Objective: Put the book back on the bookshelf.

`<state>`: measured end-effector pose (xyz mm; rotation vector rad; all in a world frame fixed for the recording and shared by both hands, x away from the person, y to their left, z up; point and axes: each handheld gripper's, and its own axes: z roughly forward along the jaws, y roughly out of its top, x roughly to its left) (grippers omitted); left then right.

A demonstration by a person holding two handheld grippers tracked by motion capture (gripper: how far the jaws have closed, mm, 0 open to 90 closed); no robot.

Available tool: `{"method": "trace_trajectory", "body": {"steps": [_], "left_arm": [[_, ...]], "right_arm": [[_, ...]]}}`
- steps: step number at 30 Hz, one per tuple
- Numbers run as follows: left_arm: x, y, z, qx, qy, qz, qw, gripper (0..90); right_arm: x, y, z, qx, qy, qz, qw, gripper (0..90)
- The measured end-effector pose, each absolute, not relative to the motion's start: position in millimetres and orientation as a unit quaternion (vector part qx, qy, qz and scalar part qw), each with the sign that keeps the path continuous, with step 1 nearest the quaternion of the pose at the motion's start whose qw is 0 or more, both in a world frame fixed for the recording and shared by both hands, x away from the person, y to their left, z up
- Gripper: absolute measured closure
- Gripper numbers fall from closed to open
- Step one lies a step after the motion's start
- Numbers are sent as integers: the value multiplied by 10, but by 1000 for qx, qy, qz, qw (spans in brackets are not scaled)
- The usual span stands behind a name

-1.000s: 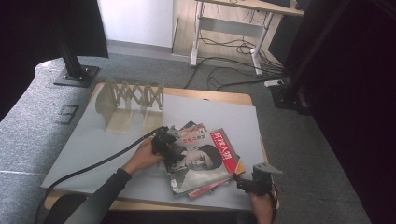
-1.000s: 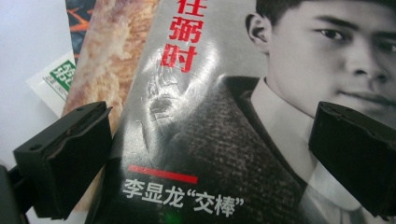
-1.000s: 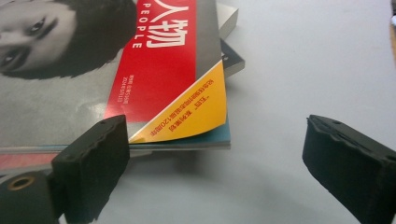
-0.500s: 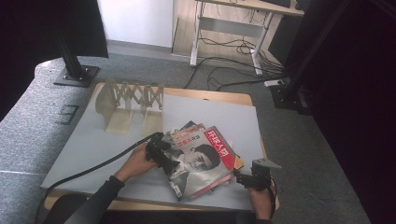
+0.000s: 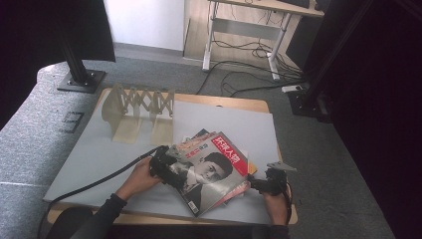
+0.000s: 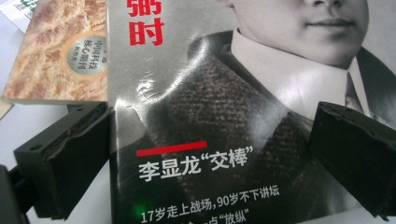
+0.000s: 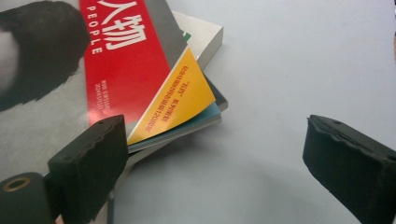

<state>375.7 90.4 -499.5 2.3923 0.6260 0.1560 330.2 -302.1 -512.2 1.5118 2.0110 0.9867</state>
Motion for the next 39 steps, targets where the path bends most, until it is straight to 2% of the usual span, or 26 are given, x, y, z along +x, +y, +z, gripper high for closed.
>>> {"method": "trace_trajectory", "body": {"steps": [30, 39], "left_arm": [[3448, 957, -5025, 913, 236, 69, 325, 0], [3338, 926, -5039, 912, 234, 64, 330, 0]], "right_arm": [[3779, -2961, -5093, 551, 734, 331, 218, 86], [3914, -2949, -5094, 557, 728, 333, 222, 121]]}}
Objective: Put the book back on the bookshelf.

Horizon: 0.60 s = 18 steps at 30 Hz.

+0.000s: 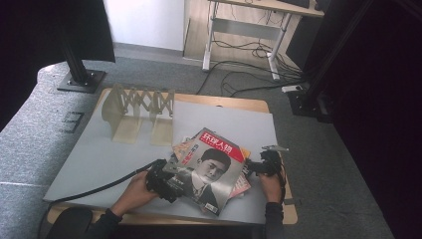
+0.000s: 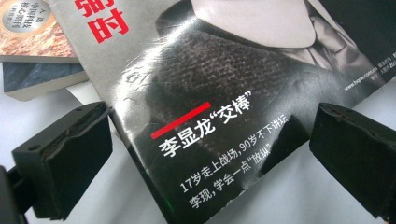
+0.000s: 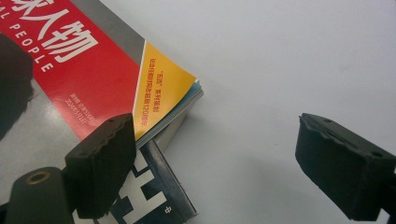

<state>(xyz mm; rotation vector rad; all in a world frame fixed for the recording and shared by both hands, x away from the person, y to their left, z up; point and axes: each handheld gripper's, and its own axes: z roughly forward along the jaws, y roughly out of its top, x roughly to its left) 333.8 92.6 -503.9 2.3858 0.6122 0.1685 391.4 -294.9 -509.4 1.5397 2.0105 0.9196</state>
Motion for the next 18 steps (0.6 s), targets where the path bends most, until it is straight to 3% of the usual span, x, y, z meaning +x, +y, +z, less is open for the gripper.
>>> {"method": "trace_trajectory", "body": {"steps": [5, 18], "left_arm": [[3412, 1016, -4992, 896, 254, 42, 361, 1], [3498, 1367, -4924, 886, 279, 98, 357, 11]], "right_arm": [[3892, -2973, -5098, 556, 726, 343, 214, 113], [3802, -2970, -4993, 542, 728, 363, 210, 107]]}}
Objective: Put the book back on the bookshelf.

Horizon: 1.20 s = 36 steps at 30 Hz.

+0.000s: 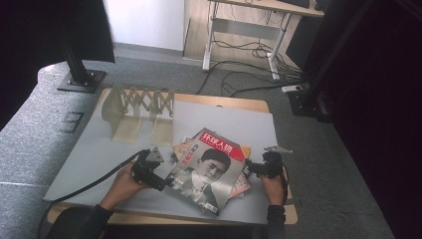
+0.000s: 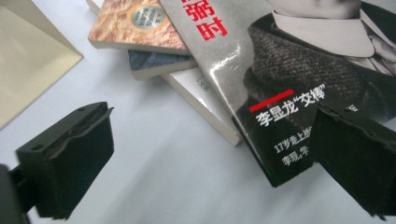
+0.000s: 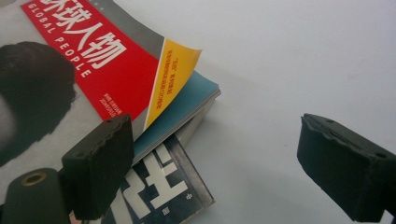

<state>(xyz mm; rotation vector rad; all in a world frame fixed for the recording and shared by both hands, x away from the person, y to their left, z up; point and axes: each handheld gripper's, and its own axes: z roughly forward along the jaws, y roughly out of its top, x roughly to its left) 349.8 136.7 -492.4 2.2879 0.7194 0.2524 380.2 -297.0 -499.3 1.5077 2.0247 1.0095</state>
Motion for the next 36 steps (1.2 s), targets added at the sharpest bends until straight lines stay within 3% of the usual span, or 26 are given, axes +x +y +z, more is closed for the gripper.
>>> {"method": "trace_trajectory", "body": {"steps": [13, 21, 23, 36], "left_arm": [[3520, 1337, -5140, 893, 284, 90, 339, 26], [3541, 1362, -5224, 883, 286, 78, 363, 8], [3579, 1389, -5262, 877, 300, 55, 372, 0], [3567, 1386, -5270, 876, 294, 61, 376, 0]], "right_arm": [[3735, -2930, -4892, 525, 735, 383, 195, 101], [3782, -2764, -4955, 504, 754, 383, 173, 50], [3831, -2707, -4995, 502, 760, 379, 163, 33], [4101, -2740, -5171, 516, 751, 398, 103, 0]]}}
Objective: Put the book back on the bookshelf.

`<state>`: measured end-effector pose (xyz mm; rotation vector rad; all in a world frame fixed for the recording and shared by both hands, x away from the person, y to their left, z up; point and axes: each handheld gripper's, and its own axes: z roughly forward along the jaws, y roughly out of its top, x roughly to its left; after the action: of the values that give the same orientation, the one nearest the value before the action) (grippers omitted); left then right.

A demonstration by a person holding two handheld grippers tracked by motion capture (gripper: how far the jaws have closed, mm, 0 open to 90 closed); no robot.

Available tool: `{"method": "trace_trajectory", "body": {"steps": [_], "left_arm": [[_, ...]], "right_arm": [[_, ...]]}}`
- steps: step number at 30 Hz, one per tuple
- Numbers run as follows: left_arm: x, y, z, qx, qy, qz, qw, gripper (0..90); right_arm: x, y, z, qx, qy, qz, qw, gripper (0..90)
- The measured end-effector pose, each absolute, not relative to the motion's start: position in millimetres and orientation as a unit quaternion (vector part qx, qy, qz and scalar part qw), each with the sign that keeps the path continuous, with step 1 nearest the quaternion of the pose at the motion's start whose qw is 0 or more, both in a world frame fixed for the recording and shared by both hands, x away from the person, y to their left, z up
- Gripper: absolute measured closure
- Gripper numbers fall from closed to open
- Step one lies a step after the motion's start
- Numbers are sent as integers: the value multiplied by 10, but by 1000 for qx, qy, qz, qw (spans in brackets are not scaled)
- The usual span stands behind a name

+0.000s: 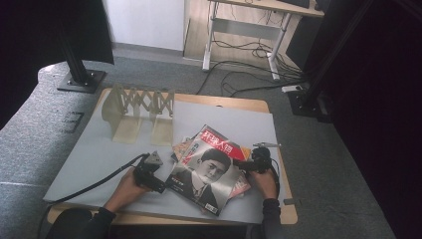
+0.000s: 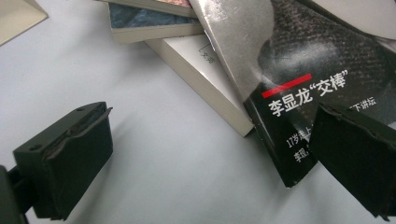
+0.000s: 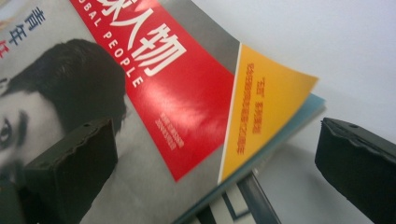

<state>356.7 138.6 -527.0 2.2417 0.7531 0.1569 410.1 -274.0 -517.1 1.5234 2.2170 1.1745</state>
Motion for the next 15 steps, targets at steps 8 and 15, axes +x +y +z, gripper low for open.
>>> {"method": "trace_trajectory", "body": {"steps": [8, 15], "left_arm": [[3556, 1384, -5269, 876, 292, 66, 378, 3], [3544, 1380, -5267, 876, 289, 68, 380, 14]], "right_arm": [[4161, -2727, -5170, 498, 759, 411, 82, 52], [4127, -2694, -5070, 487, 759, 419, 104, 113]]}}
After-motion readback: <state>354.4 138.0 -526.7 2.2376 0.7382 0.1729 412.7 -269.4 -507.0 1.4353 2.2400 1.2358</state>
